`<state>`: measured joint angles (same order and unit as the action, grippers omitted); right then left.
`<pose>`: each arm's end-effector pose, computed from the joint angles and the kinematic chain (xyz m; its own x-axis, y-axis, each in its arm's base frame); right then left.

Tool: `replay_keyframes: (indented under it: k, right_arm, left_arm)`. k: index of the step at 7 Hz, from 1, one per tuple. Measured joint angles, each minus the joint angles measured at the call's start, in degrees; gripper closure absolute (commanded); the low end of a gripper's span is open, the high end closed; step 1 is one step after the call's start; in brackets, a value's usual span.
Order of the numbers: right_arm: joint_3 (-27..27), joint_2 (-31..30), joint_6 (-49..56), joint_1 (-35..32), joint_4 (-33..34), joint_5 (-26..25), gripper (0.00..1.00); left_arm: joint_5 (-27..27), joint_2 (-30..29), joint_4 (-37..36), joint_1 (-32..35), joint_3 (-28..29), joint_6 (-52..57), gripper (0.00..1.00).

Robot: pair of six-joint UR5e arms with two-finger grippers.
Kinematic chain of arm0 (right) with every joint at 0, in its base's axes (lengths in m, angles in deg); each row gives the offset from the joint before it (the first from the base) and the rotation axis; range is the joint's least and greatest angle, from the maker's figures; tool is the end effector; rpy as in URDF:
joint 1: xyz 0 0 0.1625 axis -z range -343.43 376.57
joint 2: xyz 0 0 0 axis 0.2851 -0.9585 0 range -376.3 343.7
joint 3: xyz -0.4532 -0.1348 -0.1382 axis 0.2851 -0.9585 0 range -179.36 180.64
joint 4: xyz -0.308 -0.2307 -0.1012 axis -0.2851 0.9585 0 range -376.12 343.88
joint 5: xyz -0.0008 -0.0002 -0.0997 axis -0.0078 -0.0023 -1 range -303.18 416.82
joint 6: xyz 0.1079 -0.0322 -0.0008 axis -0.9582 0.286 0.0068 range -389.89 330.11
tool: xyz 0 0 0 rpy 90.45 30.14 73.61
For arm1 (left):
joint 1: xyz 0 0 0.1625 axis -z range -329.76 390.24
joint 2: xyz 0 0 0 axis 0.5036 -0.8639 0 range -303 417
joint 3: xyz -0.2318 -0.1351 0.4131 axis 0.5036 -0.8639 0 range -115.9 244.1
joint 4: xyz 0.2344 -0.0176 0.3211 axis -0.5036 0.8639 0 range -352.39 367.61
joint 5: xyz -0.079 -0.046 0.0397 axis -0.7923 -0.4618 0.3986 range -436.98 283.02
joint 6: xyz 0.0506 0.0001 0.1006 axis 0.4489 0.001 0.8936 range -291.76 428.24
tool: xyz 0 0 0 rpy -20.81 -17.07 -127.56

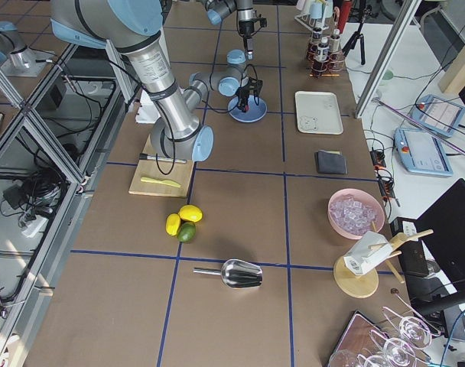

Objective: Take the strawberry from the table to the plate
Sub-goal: 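Grasp the red strawberry with the right gripper and carry it over the plate, then lower the strawberry onto the blue plate and open the right gripper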

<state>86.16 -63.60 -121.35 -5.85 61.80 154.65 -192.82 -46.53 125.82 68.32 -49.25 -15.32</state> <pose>-0.6744 -0.4057 0.2872 0.5833 0.2679 0.7668 -0.2958 0.9493 -0.1067 0.3804 -0.4048 0.3688 0.3567 -0.1512 -0.9219 0.2052 0.9754 -0.0805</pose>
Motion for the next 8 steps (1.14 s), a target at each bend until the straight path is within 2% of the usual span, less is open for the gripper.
replay_keyframes:
  k: [1, 2, 5, 6, 7, 8]
  right_arm:
    - [0.0, 0.0, 0.1, 0.0, 0.1, 0.0, 0.28]
    - [0.0, -0.1, 0.1, 0.0, 0.2, 0.0, 0.00]
    - [0.9, -0.3, 0.2, -0.4, 0.3, 0.3, 0.00]
    - [3.5, -1.8, 0.2, -1.5, 0.3, 1.5, 0.00]
    - [8.6, -6.2, 1.0, -3.4, 0.4, 3.5, 0.00]
    - [15.3, -12.9, 4.0, -6.1, 0.3, 6.7, 0.00]
  left_arm:
    - [0.0, 0.0, 0.0, 0.0, 0.0, 0.0, 0.12]
    - [0.0, 0.0, 0.0, 0.0, 0.0, 0.0, 0.12]
    - [0.0, 0.0, 0.0, -0.1, 0.3, -0.1, 0.12]
    - [0.0, 0.2, 0.0, 0.0, 0.4, 0.0, 0.12]
    - [0.0, 0.8, 0.0, 0.1, 0.5, 0.3, 0.01]
    - [0.0, 1.7, 0.0, 0.3, 0.7, 1.4, 0.01]
